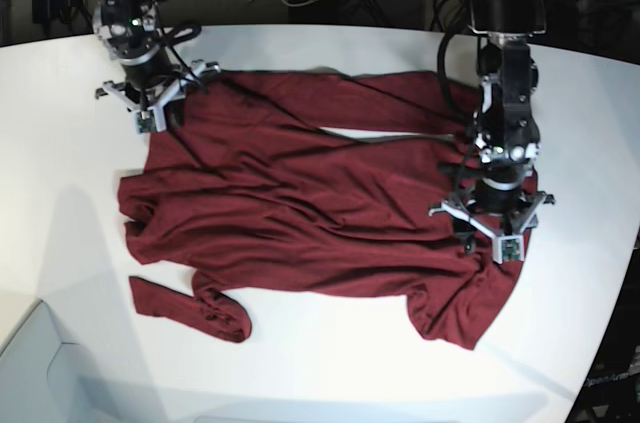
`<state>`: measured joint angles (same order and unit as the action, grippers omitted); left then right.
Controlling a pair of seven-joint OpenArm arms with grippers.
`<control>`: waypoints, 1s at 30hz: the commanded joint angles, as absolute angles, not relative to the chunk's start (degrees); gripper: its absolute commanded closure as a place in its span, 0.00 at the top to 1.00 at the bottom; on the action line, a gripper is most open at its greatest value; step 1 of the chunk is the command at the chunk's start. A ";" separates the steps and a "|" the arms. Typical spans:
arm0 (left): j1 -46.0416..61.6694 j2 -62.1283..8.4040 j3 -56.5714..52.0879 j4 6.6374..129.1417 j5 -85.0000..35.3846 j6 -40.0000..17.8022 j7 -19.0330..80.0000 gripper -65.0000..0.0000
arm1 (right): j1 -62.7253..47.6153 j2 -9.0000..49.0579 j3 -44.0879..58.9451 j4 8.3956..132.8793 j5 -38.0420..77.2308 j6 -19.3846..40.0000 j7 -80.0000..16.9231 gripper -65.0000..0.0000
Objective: Layout the t-shirt on the table in an organized manner, then fold the t-shirt properly
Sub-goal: 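Regrasp the shirt body with both grippers at its two sides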
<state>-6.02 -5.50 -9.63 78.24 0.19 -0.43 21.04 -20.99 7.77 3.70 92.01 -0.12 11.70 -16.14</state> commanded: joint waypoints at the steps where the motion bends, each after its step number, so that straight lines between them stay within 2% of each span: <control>1: -7.25 -5.85 -9.71 79.16 0.31 -0.31 19.47 0.48 | -22.37 8.04 3.82 93.67 -0.40 11.47 -16.66 0.15; 5: -8.40 -4.35 -9.01 77.49 0.40 -0.31 19.30 0.48 | -27.21 7.96 5.85 98.42 -0.40 11.47 -16.66 0.15; 10: -10.59 -3.65 -6.73 69.76 0.40 -0.31 19.03 0.48 | -29.67 7.69 9.10 104.92 -0.31 11.47 -16.66 0.15; 17: -8.84 -5.67 -5.58 65.80 0.84 -0.31 19.47 0.48 | -21.49 7.78 10.15 105.63 -0.31 11.47 -17.10 0.16; 23: -5.76 -10.68 -5.67 67.21 0.40 -0.31 19.47 0.48 | -9.19 7.69 6.64 97.19 -0.31 11.47 -17.10 0.16; 30: -2.51 -12.53 -5.76 74.24 0.40 -0.31 19.47 0.48 | 5.14 7.69 5.32 76.97 -0.31 11.47 -17.10 0.15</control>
<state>-1.28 -12.23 -5.65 72.88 0.38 -0.43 20.82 4.75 7.25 5.21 75.92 -0.71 11.60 -18.57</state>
